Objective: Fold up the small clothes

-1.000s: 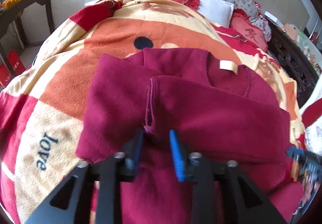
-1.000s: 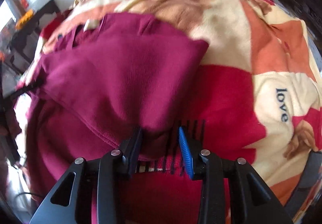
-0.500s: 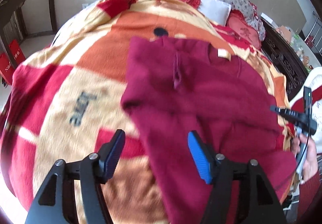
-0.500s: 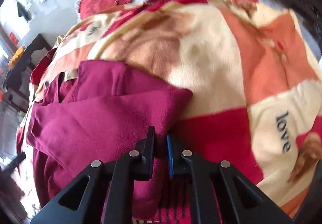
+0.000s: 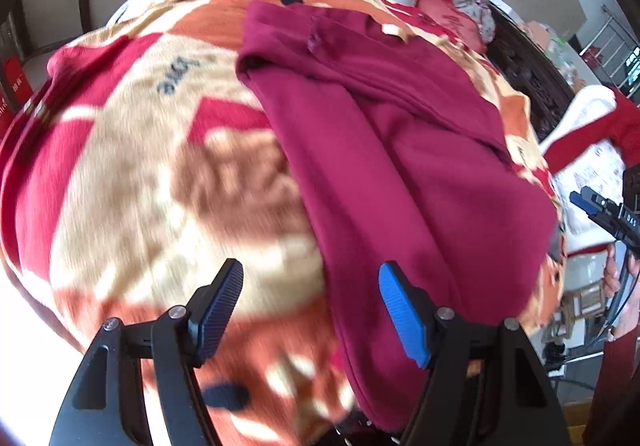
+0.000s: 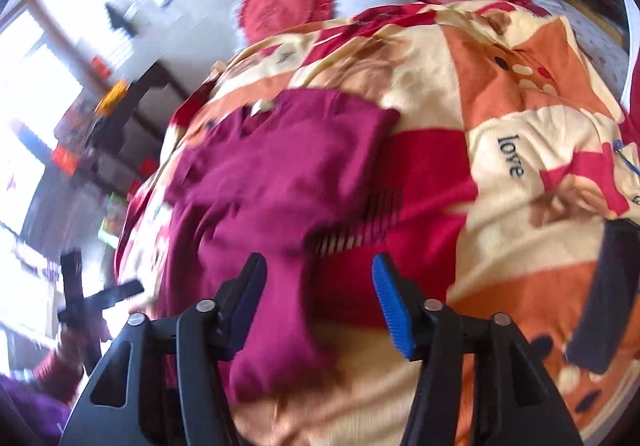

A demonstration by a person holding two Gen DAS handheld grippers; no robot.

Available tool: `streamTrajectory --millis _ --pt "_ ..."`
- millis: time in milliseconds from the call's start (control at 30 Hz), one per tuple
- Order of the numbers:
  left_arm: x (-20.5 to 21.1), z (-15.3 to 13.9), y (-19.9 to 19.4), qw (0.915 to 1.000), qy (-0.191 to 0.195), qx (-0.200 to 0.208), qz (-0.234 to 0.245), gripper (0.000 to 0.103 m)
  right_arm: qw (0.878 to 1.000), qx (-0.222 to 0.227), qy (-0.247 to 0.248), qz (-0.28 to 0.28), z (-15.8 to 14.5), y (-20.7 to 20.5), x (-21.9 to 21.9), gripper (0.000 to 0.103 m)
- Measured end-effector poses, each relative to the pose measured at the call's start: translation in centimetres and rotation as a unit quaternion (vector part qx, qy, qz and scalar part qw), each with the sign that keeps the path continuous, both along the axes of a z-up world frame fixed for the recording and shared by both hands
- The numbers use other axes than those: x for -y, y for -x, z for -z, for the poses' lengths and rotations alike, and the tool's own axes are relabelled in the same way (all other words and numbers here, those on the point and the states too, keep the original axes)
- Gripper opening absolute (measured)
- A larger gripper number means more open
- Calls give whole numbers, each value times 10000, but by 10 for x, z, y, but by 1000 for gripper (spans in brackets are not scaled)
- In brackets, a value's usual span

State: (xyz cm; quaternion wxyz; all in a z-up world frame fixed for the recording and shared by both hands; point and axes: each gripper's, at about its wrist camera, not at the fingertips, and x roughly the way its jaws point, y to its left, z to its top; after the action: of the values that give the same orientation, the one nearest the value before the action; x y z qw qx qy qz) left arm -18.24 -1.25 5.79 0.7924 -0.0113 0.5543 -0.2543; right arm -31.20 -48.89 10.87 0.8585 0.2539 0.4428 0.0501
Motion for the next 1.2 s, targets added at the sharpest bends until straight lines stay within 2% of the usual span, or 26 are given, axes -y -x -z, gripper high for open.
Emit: streamTrajectory --millis 133,300,367,500,567,600,633,667,700,733,833,1067,1133,1200 --pt "3 13 31 9995 -37 -269 142 74 9996 34 -70 -258 15 24 -22 46" --pt "7 27 53 9992 -71 -373 134 74 9991 -21 131 -408 50 15 -42 46" --pt "10 29 58 9993 36 -366 119 74 9985 -49 262 -479 58 11 -44 46" --pt "21 42 62 9992 20 -381 104 74 9981 4 -225 -565 75 8 -39 45" --pt "24 44 63 9995 -16 -288 84 74 9976 -19 -394 -577 79 10 -39 36" --pt "26 44 63 9996 -52 -276 95 73 9976 0 -382 -579 79 13 -41 25" --pt "28 44 64 9995 -104 -258 115 69 9979 11 -328 -564 79 15 -42 15" --pt "29 44 64 9995 -123 -264 157 60 9982 23 -232 -552 77 18 -45 5" --pt "30 45 64 9990 -140 -358 238 25 9983 37 -174 -561 76 20 -47 2" --pt "31 48 63 9984 -175 -462 284 12 9982 85 -183 -564 73 23 -49 0" --pt "25 38 62 9985 -112 -414 329 7 9977 282 -233 -577 58 35 -57 0" --pt "-25 -25 61 9996 69 114 263 6 9921 602 -344 -1048 8 80 -84 0" --pt "-40 -28 60 9997 21 165 169 6 9904 495 -491 -1191 10 94 -95 0" --pt "-53 -19 57 9999 -90 95 -18 6 9902 325 -661 -1189 23 101 -101 0"
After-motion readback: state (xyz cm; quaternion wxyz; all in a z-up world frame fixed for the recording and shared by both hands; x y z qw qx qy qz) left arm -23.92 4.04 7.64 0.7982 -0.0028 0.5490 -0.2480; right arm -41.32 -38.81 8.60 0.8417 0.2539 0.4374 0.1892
